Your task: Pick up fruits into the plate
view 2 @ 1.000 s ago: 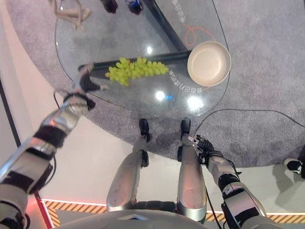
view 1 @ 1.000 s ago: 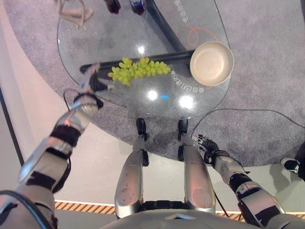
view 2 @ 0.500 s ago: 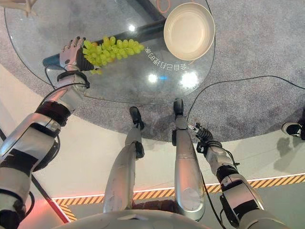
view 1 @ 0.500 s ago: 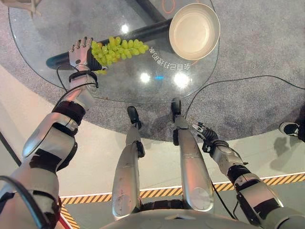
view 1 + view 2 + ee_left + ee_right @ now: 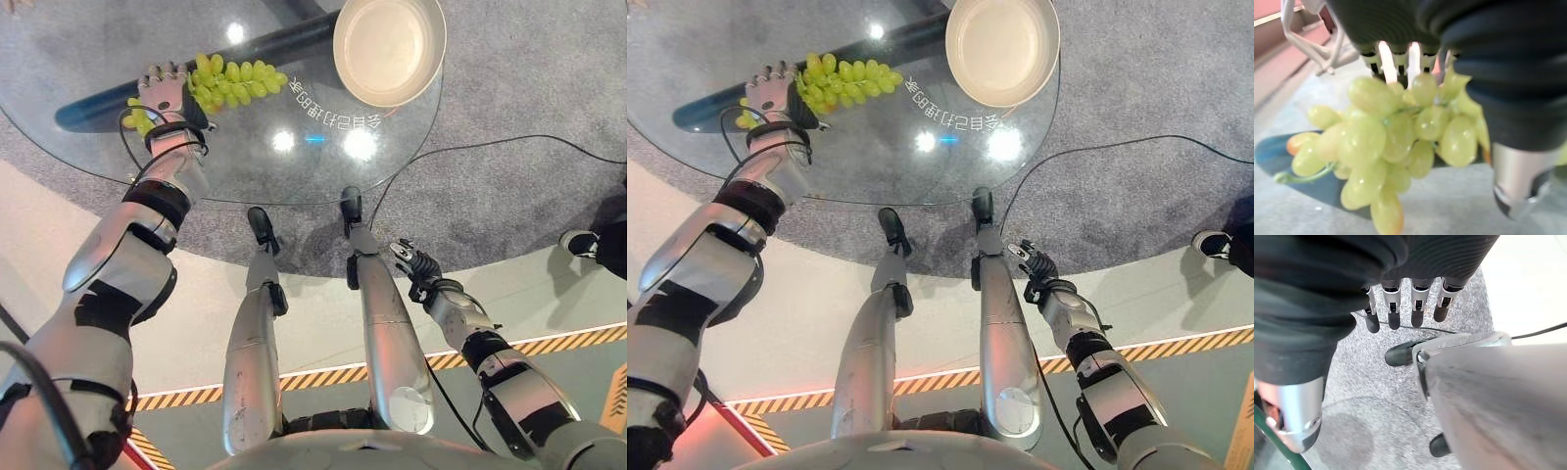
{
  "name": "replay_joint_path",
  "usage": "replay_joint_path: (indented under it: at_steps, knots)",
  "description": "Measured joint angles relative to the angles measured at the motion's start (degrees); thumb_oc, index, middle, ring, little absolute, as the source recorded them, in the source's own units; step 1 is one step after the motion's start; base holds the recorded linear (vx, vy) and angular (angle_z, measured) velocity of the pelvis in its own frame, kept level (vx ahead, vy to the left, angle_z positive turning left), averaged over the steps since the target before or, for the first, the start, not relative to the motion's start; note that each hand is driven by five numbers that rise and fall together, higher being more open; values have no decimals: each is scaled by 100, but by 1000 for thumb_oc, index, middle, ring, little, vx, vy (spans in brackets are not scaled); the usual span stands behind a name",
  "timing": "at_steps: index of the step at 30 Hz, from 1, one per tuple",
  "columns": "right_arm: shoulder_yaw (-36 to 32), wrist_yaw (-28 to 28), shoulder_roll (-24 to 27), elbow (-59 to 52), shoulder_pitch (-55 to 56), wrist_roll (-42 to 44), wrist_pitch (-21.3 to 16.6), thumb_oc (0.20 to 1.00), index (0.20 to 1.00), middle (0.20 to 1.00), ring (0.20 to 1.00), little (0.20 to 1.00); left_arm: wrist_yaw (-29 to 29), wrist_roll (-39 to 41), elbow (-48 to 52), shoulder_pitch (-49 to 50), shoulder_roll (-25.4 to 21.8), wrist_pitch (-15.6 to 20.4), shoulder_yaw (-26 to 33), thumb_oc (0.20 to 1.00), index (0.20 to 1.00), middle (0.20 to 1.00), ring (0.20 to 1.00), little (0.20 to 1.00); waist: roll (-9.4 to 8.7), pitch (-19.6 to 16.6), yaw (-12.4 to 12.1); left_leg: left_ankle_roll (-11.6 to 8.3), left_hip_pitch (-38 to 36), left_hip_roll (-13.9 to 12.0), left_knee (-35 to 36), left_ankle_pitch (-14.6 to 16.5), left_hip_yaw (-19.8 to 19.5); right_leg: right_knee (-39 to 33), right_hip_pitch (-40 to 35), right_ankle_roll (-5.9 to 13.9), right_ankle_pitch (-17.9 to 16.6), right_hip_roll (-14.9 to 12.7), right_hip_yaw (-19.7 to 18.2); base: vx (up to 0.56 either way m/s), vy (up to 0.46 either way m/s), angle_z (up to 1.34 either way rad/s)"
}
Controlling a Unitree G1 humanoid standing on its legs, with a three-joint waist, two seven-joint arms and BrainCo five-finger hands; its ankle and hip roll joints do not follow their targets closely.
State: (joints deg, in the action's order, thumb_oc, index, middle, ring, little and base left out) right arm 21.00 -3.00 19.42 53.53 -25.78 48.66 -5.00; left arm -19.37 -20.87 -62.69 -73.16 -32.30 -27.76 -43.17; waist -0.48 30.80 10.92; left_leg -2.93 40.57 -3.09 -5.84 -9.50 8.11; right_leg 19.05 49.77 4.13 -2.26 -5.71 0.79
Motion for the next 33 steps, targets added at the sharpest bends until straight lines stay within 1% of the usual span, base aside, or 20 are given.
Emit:
replay_joint_path:
  at_steps: [3,4,8,9,10,14,16,27,33]
  knots:
    - [0,-9,-16,-20,1,136,1,1000,1000,1000,1000,1000,84,-196,-148,0,2,-140,-47,1000,1000,1000,1000,1000,-11,-4,49,0,11,-2,-10,17,10,-5,10,0,0,2,-11,5,1,-1]
    - [-2,-11,-16,-21,1,219,0,1000,1000,1000,1000,1000,106,-264,-189,0,2,-217,-158,1000,1000,1000,1000,1000,-11,-4,51,-9,16,-7,-24,38,19,-10,14,1,1,9,-24,12,0,-5]
    - [-4,-80,-19,-25,0,432,-6,1000,1000,1000,1000,1000,153,-547,-237,-11,3,-358,-216,1000,1000,1000,1000,1000,-38,-19,55,-8,158,-40,-207,132,18,-9,65,-1,-1,29,-26,2,0,-1]
    - [-4,-119,-37,-23,0,457,-9,1000,1000,1000,1000,1000,159,-631,-243,-20,0,-379,-217,485,485,485,485,485,-70,-37,60,-9,195,-45,-215,133,19,-4,102,-22,-16,34,-29,0,0,0]
    - [-5,-130,-47,-23,0,485,-13,1000,1000,1000,1000,1000,164,-691,-254,-34,3,-421,-221,200,200,200,200,200,-87,-42,63,-10,219,-51,-228,133,13,-4,116,-45,-32,38,-21,0,0,0]
    - [-53,-148,-46,-63,-6,715,-35,1000,1000,1000,1000,1000,269,-965,-284,-159,-8,-463,-452,200,200,200,200,200,-119,-55,44,-22,299,-62,-338,185,1,3,137,-47,-34,41,-15,0,0,0]
    - [-54,-192,-49,-71,-21,804,-37,1000,1000,1000,1000,1000,324,-967,-289,-247,-9,-466,-484,200,200,200,200,200,-119,-55,35,-23,340,-69,-388,207,-8,3,153,-46,-33,43,-8,0,0,0]
    - [-59,-250,-61,-77,-124,1099,-38,1000,1000,1000,1000,1000,407,-955,-337,-257,-5,-435,-495,200,200,200,200,200,-119,-55,39,-24,328,-71,-395,207,-26,29,139,-62,-44,42,8,0,0,0]
    - [-61,-259,-64,-71,-142,1097,-39,1000,1000,1000,1000,1000,405,-919,-348,-209,4,-302,-502,200,200,200,200,200,-119,-55,36,-24,283,-72,-407,206,-39,36,87,-65,-47,41,17,0,0,0]
